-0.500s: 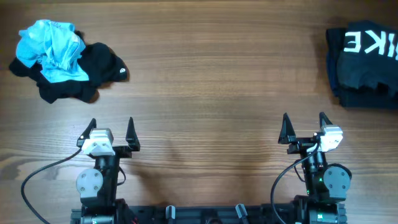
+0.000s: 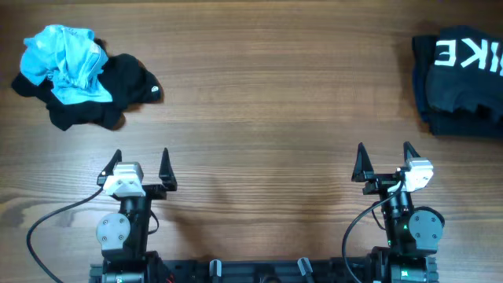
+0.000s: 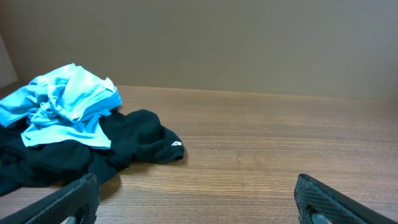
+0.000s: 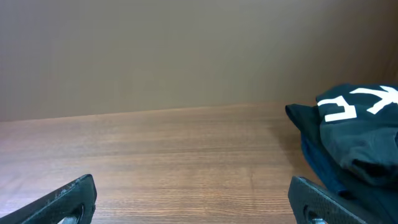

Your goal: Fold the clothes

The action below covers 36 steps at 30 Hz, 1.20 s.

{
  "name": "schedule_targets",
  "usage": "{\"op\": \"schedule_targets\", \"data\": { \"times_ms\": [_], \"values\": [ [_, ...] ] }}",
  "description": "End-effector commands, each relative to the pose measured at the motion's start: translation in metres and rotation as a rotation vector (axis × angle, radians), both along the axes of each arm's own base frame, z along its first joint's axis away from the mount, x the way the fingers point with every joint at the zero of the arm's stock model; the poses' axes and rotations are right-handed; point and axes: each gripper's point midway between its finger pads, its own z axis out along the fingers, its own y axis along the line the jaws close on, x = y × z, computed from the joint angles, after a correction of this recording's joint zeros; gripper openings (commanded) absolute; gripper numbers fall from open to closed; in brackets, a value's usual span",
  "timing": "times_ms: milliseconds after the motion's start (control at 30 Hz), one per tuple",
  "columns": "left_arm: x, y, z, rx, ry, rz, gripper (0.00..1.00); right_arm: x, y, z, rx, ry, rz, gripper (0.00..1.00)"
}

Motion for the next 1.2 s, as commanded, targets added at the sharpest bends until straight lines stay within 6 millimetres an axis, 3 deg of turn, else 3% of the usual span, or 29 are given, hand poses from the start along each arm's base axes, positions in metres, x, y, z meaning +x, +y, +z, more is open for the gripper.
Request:
{"op": "schedule_targets", "data": {
  "times_ms": [0,867,1033,1167],
  "values": [
    [0.0,0.003,-0.003,0.012,0.007,0.015,1.0,0.0,-0.001,-0.001,0.008,0.002,-0.009,1.0],
    [0.0,0.003,-0.004,0.003,0.011,0.016,1.0,0.0,-0.001,0.0,0.007,-0.002,-0.009,1.0],
    [0.0,0.004,-0.004,-0.218,0.008,0.034,1.0,0.0,-0.001,0.005,0.005,-0.023,-0.009,1.0],
    [0.0,0.004,0.001,-0.33,-0.001,0.041,1.0,-0.001,-0.001,0.028,-0.002,-0.108,-0.009,1.0]
  ]
}}
